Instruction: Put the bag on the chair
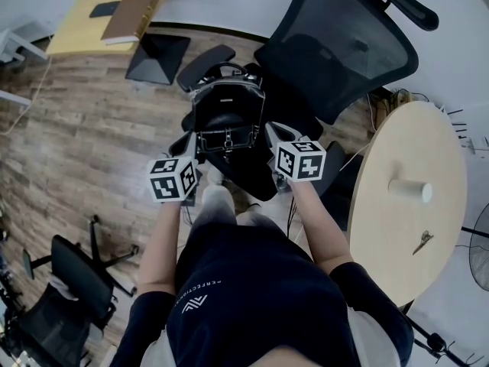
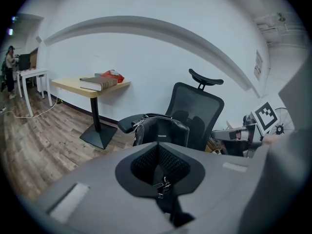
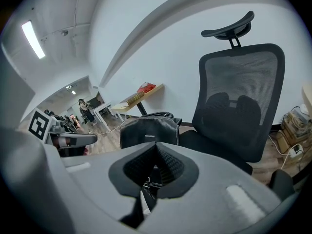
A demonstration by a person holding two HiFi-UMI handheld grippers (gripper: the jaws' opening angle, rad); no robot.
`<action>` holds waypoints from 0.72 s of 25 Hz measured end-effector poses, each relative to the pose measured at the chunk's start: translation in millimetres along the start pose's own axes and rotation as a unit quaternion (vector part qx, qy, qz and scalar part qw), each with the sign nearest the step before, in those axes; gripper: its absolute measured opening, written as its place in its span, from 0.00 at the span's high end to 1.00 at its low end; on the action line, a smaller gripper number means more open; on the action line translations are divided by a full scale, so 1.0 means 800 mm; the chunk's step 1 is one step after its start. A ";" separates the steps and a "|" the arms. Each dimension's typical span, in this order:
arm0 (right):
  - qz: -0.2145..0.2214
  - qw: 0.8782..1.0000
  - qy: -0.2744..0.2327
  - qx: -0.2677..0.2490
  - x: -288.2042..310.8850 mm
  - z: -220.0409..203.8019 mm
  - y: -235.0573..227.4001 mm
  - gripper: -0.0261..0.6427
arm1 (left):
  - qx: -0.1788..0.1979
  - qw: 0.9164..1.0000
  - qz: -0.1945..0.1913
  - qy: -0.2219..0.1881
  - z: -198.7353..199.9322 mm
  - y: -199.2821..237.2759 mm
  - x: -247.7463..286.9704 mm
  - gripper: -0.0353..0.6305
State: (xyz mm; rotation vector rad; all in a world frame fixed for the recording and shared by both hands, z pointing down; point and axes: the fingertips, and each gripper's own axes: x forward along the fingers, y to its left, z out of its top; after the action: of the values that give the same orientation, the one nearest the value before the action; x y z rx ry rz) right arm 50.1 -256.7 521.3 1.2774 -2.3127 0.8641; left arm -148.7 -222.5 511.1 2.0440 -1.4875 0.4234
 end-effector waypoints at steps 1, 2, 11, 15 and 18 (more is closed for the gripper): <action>0.001 1.000 0.000 0.001 0.001 0.000 0.001 0.96 | 0.000 1.000 0.001 -0.001 0.001 0.001 0.000 0.92; 0.002 1.000 0.001 0.001 0.001 0.000 0.003 0.96 | -0.001 1.000 0.002 -0.002 0.002 0.002 -0.001 0.92; 0.006 1.000 -0.001 0.000 0.006 0.007 0.008 0.96 | -0.005 1.000 0.007 -0.001 0.002 0.007 -0.003 0.92; 0.005 1.000 0.000 0.000 0.008 0.007 0.008 0.96 | -0.007 1.000 0.012 -0.002 0.003 0.012 -0.005 0.92; 0.004 1.000 0.001 0.000 0.010 0.007 0.007 0.96 | -0.010 1.000 0.015 -0.003 0.003 0.015 -0.006 0.92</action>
State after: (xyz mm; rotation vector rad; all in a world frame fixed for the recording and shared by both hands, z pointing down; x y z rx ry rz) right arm 40.8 -263.1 519.5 1.2683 -2.3171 0.8675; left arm -162.0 -223.0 509.8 2.0118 -1.5207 0.4132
